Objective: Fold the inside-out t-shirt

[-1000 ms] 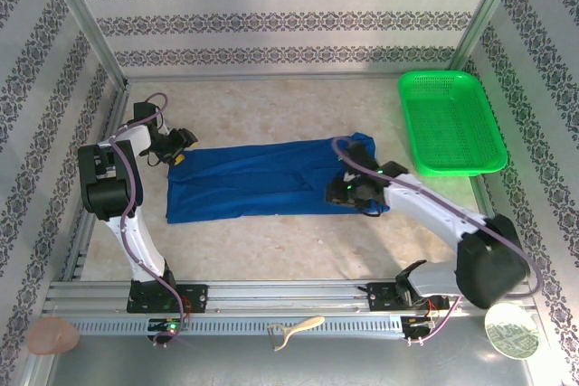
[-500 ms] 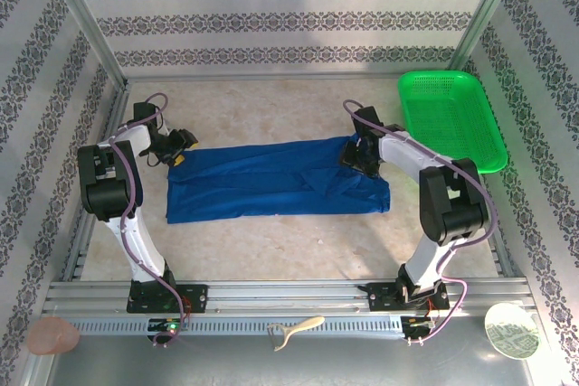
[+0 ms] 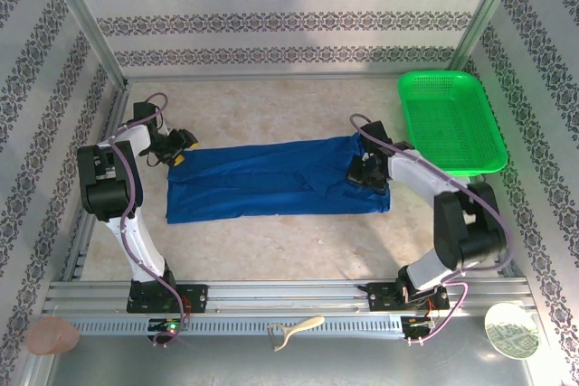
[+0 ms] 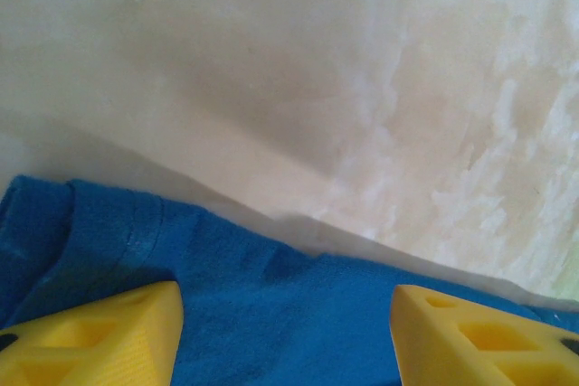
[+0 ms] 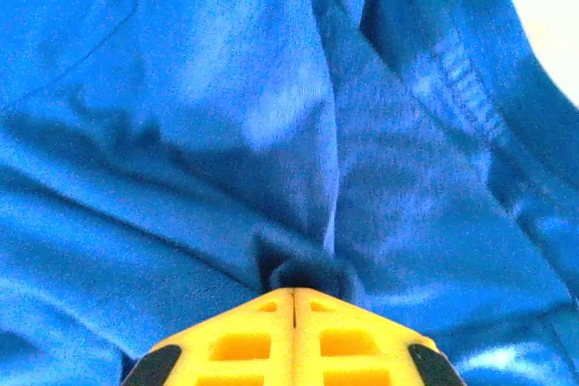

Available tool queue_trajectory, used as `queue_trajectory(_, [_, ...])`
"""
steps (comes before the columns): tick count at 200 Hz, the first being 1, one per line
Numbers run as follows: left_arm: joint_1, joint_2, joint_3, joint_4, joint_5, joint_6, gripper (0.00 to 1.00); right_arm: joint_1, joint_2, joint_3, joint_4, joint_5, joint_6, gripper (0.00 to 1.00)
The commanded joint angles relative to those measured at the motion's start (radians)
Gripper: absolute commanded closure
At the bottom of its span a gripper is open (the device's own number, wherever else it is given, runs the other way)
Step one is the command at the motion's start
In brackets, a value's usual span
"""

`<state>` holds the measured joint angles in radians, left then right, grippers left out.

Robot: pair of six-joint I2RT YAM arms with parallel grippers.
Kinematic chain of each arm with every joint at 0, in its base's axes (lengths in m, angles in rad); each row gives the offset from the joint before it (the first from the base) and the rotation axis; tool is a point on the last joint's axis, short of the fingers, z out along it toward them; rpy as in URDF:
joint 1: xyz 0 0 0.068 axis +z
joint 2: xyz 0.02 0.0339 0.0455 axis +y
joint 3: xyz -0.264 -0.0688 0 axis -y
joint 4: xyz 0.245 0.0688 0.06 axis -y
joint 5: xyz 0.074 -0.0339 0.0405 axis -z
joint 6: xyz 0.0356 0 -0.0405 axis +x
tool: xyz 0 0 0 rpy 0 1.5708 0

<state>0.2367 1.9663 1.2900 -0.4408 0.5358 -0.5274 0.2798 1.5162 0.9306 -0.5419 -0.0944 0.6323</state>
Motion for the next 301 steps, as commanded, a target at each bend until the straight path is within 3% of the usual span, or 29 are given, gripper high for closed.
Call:
queue_trajectory(1, [-0.002, -0.026, 0.013, -0.016, 0.010, 0.017, 0.38, 0.049, -0.098, -0.097, -0.040, -0.002, 0.036, 0.78])
queue_trajectory(6, [-0.002, -0.025, 0.012, -0.016, 0.010, 0.018, 0.38, 0.058, -0.124, -0.123, -0.043, -0.004, 0.050, 0.66])
queue_trajectory(11, [-0.002, -0.025, 0.012, -0.016, 0.010, 0.019, 0.38, 0.062, -0.149, -0.148, -0.044, -0.011, 0.062, 0.62])
queue_trajectory(48, [0.000, -0.024, 0.014, -0.018, 0.011, 0.020, 0.38, -0.005, -0.306, -0.213, -0.030, -0.021, 0.093, 0.62])
queue_trajectory(70, [0.000, -0.029, 0.015, -0.024, 0.008, 0.021, 0.38, -0.046, -0.222, -0.106, -0.016, -0.039, 0.033, 0.61])
queue_trajectory(88, [0.000, -0.033, 0.019, -0.032, 0.010, 0.023, 0.38, -0.045, -0.107, 0.011, -0.015, -0.054, -0.043, 0.51])
queue_trajectory(123, [0.001, -0.044, 0.027, -0.040, 0.017, 0.021, 0.38, -0.035, 0.075, 0.161, -0.066, -0.088, -0.205, 0.50])
queue_trajectory(202, [0.005, -0.050, 0.033, -0.044, 0.031, 0.020, 0.38, -0.048, 0.106, 0.040, -0.020, -0.131, -0.230, 0.51])
queue_trajectory(232, [0.005, -0.052, 0.026, -0.040, 0.032, 0.018, 0.38, -0.053, 0.139, 0.032, -0.006, -0.153, -0.234, 0.60])
queue_trajectory(264, [0.006, -0.057, 0.021, -0.036, 0.033, 0.015, 0.38, -0.063, 0.100, 0.029, -0.025, -0.159, -0.233, 1.00])
queue_trajectory(301, [0.006, -0.060, 0.014, -0.030, 0.035, 0.016, 0.38, -0.062, -0.015, -0.013, -0.050, -0.129, -0.196, 1.00])
